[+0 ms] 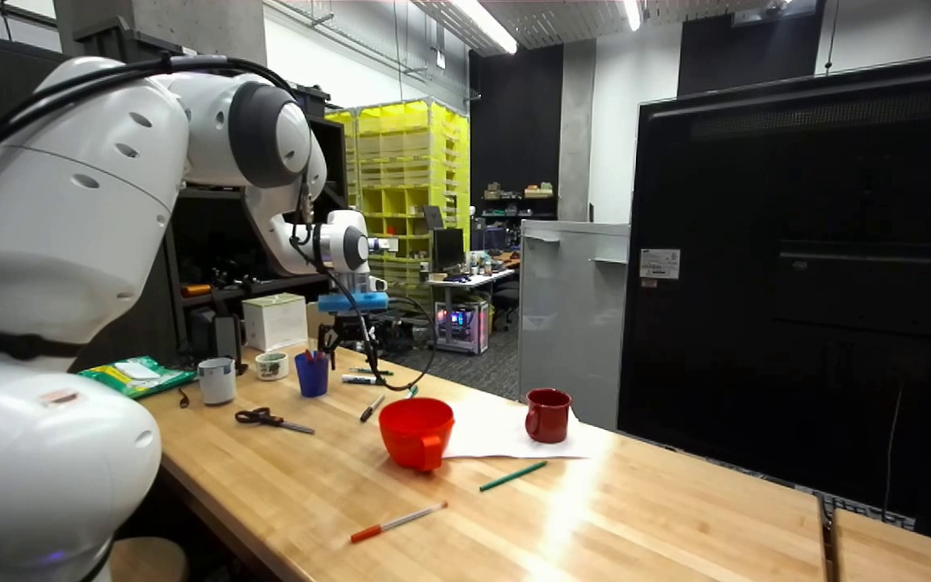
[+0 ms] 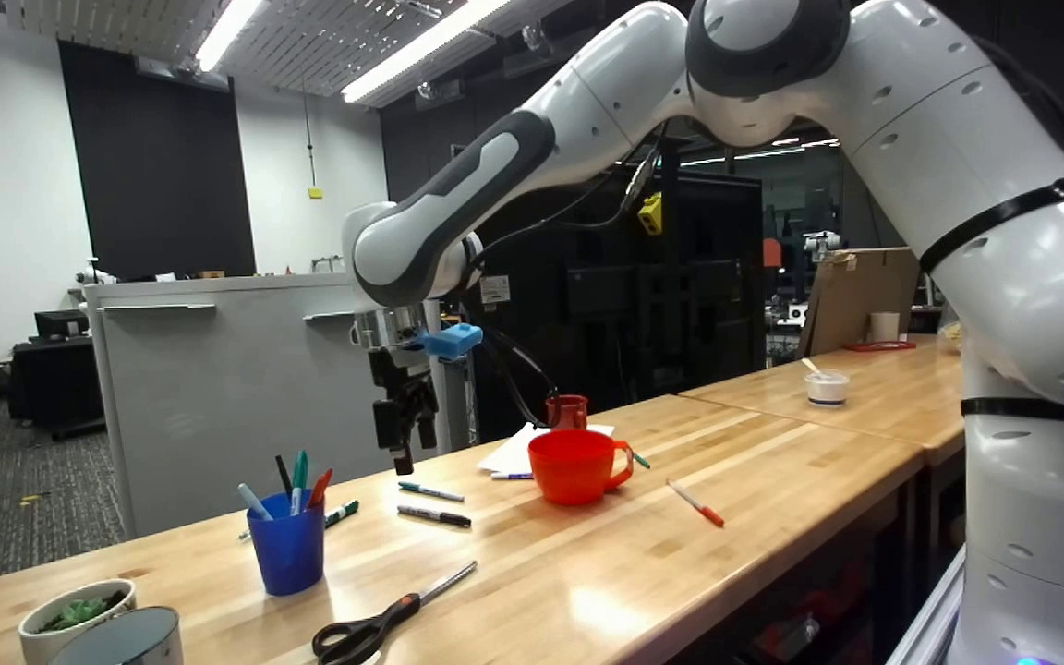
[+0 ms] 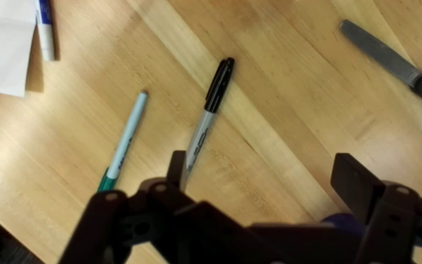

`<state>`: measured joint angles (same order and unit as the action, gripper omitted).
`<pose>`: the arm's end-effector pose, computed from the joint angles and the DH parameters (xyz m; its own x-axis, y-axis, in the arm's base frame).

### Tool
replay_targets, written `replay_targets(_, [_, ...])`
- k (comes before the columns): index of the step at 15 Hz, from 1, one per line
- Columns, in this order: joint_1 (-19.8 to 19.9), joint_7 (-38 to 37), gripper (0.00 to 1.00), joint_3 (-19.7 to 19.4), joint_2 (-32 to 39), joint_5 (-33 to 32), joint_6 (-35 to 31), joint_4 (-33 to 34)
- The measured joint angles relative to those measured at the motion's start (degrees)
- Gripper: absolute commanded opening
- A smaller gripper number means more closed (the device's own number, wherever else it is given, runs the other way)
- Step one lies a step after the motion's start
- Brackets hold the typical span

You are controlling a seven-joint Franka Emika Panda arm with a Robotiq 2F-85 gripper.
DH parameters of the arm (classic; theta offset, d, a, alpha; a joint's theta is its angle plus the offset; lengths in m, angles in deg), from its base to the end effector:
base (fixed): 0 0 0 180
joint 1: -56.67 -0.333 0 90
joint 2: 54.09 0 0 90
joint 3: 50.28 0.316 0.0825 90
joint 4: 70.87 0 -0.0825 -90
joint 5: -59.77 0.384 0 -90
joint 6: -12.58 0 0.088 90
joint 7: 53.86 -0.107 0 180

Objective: Pick the black marker and move it to the right of the red mug

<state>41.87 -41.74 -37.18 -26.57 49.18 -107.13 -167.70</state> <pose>0.5965 0.2883 0.3197 0.7139 0.6961 -0.0761 0.6996 -0.7138 0.0338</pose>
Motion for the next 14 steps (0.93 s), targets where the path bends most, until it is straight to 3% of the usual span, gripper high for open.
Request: replay_targets(14, [2.6,10.0,1.0,1.4,4.3,9.4,-8.4,0.9])
